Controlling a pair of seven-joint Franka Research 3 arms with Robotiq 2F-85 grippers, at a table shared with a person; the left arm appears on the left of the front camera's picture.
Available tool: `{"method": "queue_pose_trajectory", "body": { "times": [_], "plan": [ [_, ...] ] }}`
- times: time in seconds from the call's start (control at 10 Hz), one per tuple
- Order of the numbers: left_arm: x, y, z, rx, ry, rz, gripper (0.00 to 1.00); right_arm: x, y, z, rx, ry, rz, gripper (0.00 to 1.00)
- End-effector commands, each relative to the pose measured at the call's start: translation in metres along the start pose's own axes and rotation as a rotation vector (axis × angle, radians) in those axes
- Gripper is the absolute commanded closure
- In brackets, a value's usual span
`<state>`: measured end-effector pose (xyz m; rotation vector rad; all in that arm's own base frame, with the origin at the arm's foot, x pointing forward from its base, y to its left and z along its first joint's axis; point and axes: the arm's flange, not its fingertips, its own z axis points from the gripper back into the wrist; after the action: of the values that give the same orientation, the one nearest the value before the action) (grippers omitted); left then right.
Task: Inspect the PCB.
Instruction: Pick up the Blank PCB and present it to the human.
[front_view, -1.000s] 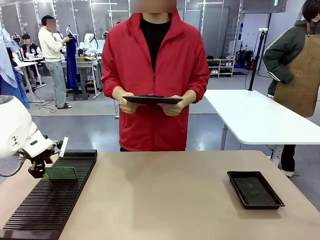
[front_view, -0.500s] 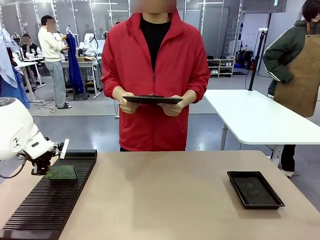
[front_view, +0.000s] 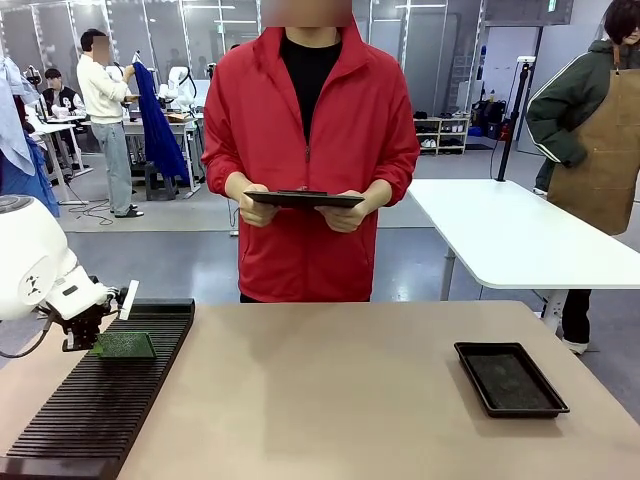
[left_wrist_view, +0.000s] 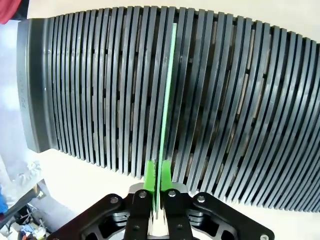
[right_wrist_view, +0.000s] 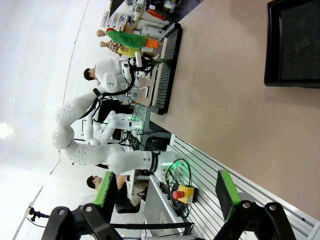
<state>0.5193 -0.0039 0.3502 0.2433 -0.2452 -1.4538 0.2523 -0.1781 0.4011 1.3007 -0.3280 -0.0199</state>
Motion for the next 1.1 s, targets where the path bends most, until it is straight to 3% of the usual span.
{"method": "queue_pose_trajectory", "body": {
  "times": [0.0,0.3,0.6,0.7,1.0],
  "plan": [
    [-0.001,0.010,0.006,0.017,0.010,0.008,1.00,0.001,0.000,0.000,0.012,-0.008,0.019,0.00],
    [-0.005,0.011,0.044,0.044,-0.001,0.038,1.00,0.001,0.000,0.000,0.012,-0.008,0.019,0.00],
    [-0.023,0.009,0.073,0.009,-0.121,0.084,1.00,0.001,0.000,0.000,0.012,-0.008,0.019,0.00],
    [-0.025,0.010,0.074,-0.072,-0.193,0.163,1.00,0.001,0.000,0.000,0.012,-0.008,0.019,0.00],
    [-0.018,-0.002,0.079,-0.286,-0.684,0.333,1.00,0.001,0.000,0.000,0.012,-0.008,0.019,0.00]
  ]
}}
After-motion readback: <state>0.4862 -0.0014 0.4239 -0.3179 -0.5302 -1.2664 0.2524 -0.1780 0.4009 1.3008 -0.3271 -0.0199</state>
